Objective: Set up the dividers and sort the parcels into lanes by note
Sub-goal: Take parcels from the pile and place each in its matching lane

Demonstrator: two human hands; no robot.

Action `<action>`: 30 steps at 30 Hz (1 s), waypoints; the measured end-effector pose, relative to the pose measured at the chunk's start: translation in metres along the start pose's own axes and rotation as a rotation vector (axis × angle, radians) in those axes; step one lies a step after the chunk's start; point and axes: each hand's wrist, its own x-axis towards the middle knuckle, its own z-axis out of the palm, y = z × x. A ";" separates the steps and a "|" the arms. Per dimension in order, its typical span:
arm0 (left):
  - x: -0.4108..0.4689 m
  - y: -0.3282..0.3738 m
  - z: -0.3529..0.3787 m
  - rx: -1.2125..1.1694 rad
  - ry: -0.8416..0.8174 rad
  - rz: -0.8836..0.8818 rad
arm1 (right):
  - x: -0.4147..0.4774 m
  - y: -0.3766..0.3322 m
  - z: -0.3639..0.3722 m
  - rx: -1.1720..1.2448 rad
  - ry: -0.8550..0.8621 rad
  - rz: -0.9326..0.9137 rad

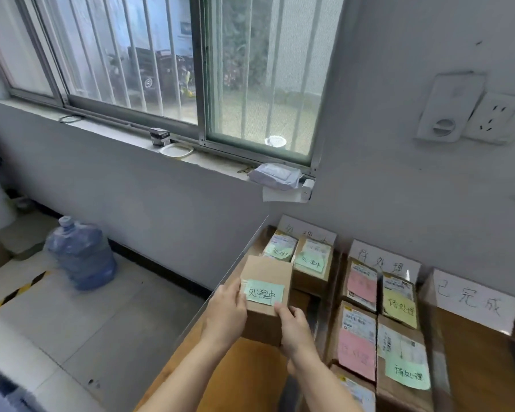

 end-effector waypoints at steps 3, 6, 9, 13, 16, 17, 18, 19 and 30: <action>0.017 -0.014 0.004 0.123 -0.103 0.034 | 0.011 0.004 0.016 -0.058 0.057 0.026; 0.030 -0.024 0.010 0.218 -0.208 0.041 | 0.020 0.007 0.025 -0.121 0.076 0.046; 0.041 -0.031 0.015 0.293 -0.299 0.063 | 0.027 0.008 0.030 -0.202 0.103 0.008; 0.051 -0.037 0.018 0.351 -0.402 0.096 | 0.032 0.013 0.033 -0.387 0.077 -0.100; 0.054 -0.040 0.017 0.361 -0.454 0.142 | 0.034 0.016 0.032 -0.595 0.074 -0.188; 0.055 -0.041 0.017 0.385 -0.469 0.161 | 0.034 0.016 0.031 -0.644 0.077 -0.214; 0.055 -0.041 0.016 0.423 -0.477 0.181 | 0.034 0.017 0.029 -0.687 0.077 -0.250; 0.056 -0.041 0.015 0.465 -0.477 0.199 | 0.034 0.019 0.027 -0.728 0.062 -0.292; 0.065 -0.027 0.015 0.611 -0.370 0.253 | 0.048 0.014 0.017 -0.982 -0.004 -0.361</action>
